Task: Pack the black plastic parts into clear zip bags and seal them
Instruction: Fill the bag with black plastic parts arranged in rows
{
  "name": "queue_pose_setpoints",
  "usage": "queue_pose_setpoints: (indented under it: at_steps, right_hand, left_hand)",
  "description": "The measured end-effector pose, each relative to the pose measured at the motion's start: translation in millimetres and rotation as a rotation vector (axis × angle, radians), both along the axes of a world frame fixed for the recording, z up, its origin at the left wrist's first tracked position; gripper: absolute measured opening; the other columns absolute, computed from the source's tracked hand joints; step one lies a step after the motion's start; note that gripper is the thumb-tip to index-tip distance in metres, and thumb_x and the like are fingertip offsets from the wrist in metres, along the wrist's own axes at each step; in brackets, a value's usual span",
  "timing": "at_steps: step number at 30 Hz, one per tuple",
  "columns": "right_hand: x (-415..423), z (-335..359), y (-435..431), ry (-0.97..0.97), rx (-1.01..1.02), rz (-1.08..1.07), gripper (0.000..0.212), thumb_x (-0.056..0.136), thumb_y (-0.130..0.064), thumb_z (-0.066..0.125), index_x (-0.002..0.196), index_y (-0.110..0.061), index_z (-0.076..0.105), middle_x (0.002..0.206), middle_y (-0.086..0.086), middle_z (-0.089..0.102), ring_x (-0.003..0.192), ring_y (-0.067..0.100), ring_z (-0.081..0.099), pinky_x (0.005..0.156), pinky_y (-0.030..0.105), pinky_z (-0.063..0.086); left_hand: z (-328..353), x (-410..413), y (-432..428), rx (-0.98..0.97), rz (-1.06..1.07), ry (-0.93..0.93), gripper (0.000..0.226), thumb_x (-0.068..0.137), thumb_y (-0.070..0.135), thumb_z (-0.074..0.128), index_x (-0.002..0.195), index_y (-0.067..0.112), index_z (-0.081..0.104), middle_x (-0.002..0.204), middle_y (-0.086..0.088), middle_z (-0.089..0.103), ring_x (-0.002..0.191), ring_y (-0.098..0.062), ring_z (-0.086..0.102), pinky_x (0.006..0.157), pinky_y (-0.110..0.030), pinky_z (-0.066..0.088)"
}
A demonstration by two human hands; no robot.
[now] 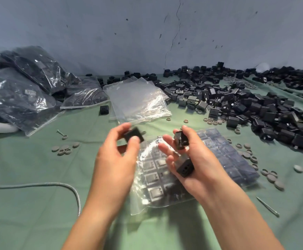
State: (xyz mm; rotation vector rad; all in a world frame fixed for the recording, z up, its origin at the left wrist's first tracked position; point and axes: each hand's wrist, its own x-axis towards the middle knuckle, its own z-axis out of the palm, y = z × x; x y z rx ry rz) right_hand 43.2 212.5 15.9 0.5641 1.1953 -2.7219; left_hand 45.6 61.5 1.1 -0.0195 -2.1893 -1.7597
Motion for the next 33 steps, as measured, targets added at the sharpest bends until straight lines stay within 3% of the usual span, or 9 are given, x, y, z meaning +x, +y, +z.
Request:
queue_pose_setpoints:
  at_steps: [5,9,12,16,21,23,25,28,33]
  right_hand:
    - [0.8,3.0,16.3,-0.076,-0.008,-0.094,0.009,0.091,-0.021,0.066,0.091,-0.013,0.063,0.078,0.005,0.071,0.055,0.014,0.066,0.035,0.018,0.039]
    - [0.5,2.8,21.5,-0.09,0.008,-0.105,0.012,0.089,-0.018,0.066,0.095,-0.008,0.061,0.073,0.004,0.067,0.05,0.011,0.06,0.034,0.018,0.036]
    - [0.6,1.2,22.7,-0.08,0.019,-0.121,0.018,0.09,-0.017,0.064,0.105,-0.008,0.059,0.069,0.002,0.061,0.047,0.009,0.052,0.034,0.017,0.035]
    - [1.4,0.0,23.6,-0.077,0.025,-0.124,0.021,0.09,-0.017,0.064,0.108,-0.008,0.058,0.072,0.002,0.061,0.048,0.009,0.051,0.034,0.018,0.035]
    - [0.9,-1.1,28.2,-0.089,0.031,-0.131,0.02,0.089,-0.018,0.064,0.106,-0.009,0.06,0.073,0.002,0.062,0.047,0.009,0.052,0.035,0.018,0.036]
    - [0.9,-1.6,29.9,-0.094,0.032,-0.137,0.018,0.089,-0.018,0.065,0.103,-0.008,0.06,0.073,0.003,0.062,0.047,0.01,0.052,0.035,0.018,0.037]
    - [0.4,-2.1,30.9,-0.095,0.032,-0.138,0.016,0.089,-0.018,0.065,0.101,-0.008,0.06,0.074,0.003,0.063,0.048,0.01,0.052,0.035,0.018,0.037]
    - [-1.3,-2.2,31.0,-0.091,0.032,-0.132,0.016,0.089,-0.018,0.066,0.101,-0.009,0.06,0.075,0.002,0.063,0.049,0.009,0.052,0.035,0.018,0.037]
    - [-4.3,-2.4,31.0,-0.088,0.038,-0.127,0.018,0.089,-0.019,0.066,0.103,-0.01,0.06,0.074,0.002,0.062,0.049,0.009,0.052,0.035,0.018,0.037]
  left_hand:
    - [-11.0,1.1,-41.1,0.399,0.212,-0.314,0.022,0.098,0.001,0.05,0.103,0.019,0.061,0.099,-0.009,0.062,0.071,-0.017,0.061,0.046,-0.018,0.052]
    - [-9.4,4.6,-41.8,0.511,0.19,-0.382,0.014,0.103,0.011,0.046,0.101,0.018,0.059,0.095,-0.01,0.061,0.076,-0.021,0.062,0.061,-0.031,0.053]
    - [-10.6,4.6,-36.2,0.469,0.189,-0.376,0.015,0.106,0.02,0.039,0.113,0.017,0.052,0.089,-0.007,0.063,0.073,-0.021,0.063,0.065,-0.033,0.052]
    - [-14.1,2.4,-32.8,0.4,0.121,-0.422,0.018,0.101,0.01,0.045,0.113,0.01,0.059,0.084,-0.007,0.067,0.082,-0.025,0.064,0.072,-0.031,0.049]
    - [-15.5,4.2,-26.9,0.387,0.026,-0.435,0.035,0.092,0.0,0.06,0.123,0.015,0.055,0.102,-0.015,0.071,0.089,-0.021,0.064,0.101,-0.036,0.049]
    - [-15.3,2.1,-26.4,0.398,0.005,-0.412,0.044,0.09,-0.002,0.062,0.126,0.022,0.052,0.104,-0.006,0.072,0.087,-0.014,0.067,0.093,-0.029,0.052]
    - [-15.2,-1.4,-25.0,0.429,-0.025,-0.392,0.049,0.09,-0.007,0.06,0.127,0.024,0.051,0.095,0.006,0.074,0.076,-0.002,0.068,0.073,-0.018,0.053]
    - [-16.4,-5.5,-20.7,0.533,-0.11,-0.393,0.057,0.087,-0.016,0.056,0.132,0.018,0.048,0.095,0.006,0.077,0.069,-0.003,0.071,0.051,-0.014,0.05]
    - [-23.2,-16.7,-12.2,0.516,-0.209,-0.348,0.069,0.086,-0.008,0.066,0.144,0.018,0.039,0.11,0.004,0.075,0.096,-0.013,0.073,0.064,-0.018,0.056]
